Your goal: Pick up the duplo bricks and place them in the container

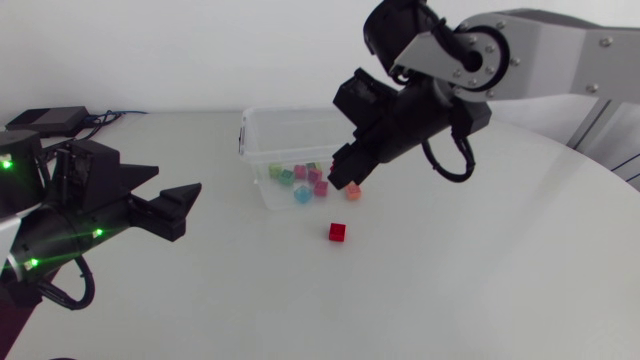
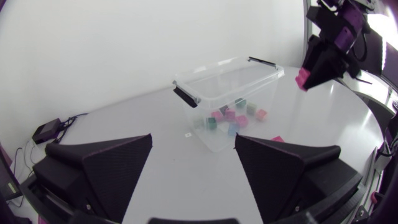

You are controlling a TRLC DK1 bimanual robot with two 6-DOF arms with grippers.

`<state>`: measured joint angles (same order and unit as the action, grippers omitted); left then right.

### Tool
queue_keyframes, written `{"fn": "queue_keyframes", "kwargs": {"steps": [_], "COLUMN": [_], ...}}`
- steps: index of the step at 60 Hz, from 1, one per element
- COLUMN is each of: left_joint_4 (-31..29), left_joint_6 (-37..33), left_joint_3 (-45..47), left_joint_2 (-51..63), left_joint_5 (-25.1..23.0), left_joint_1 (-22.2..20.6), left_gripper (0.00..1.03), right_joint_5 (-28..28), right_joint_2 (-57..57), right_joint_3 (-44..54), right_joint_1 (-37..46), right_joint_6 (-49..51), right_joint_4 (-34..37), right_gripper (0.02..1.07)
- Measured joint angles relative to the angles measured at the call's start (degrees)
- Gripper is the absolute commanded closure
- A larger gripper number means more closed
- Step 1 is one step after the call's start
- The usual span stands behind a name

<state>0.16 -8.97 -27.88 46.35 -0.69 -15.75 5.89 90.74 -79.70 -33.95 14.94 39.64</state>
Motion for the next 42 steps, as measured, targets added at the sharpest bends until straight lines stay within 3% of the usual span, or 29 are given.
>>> {"fn": "queue_keyframes", "kwargs": {"steps": [12, 21, 24, 25, 26, 29, 30, 42], "left_joint_4": [0.92, 0.83, 0.85, 0.85, 0.83, 0.81, 0.81, 0.57], "left_joint_6": [0.0, 0.0, -0.02, -0.02, -0.02, -0.02, -0.02, -0.26], "left_joint_3": [4.31, 5.62, 6.27, 6.49, 6.82, 7.82, 7.98, 8.68], "left_joint_2": [-5.51, -9.16, -10.1, -10.43, -10.84, -12.07, -12.26, -15.43], "left_joint_5": [1.68, 2.1, 2.12, 2.12, 2.12, 2.12, 2.1, 2.12], "left_joint_1": [0.74, 2.27, 2.54, 2.58, 2.58, 2.6, 2.62, 5.11], "left_gripper": [0.08, 0.08, 0.08, 0.08, 0.08, 0.08, 0.08, 0.08], "right_joint_5": [-1.46, -1.68, -1.9, -1.97, -2.38, -4.17, -4.61, -8.83], "right_joint_2": [1.2, 8.37, 10.93, 11.63, 12.59, 15.76, 16.31, 18.4], "right_joint_3": [-3.96, -9.88, -11.61, -12.09, -12.72, -14.58, -14.84, -14.8], "right_joint_1": [1.18, 3.02, 3.5, 3.65, 3.8, 4.13, 4.17, 4.31], "right_joint_6": [-1.88, -2.97, -3.34, -3.43, -3.74, -4.5, -4.66, -5.53], "right_joint_4": [-6.62, -11.39, -12.63, -13.0, -13.33, -14.82, -15.19, -20.85], "right_gripper": [0.78, 0.75, 0.61, 0.54, 0.37, 0.12, 0.09, 0.07]}}
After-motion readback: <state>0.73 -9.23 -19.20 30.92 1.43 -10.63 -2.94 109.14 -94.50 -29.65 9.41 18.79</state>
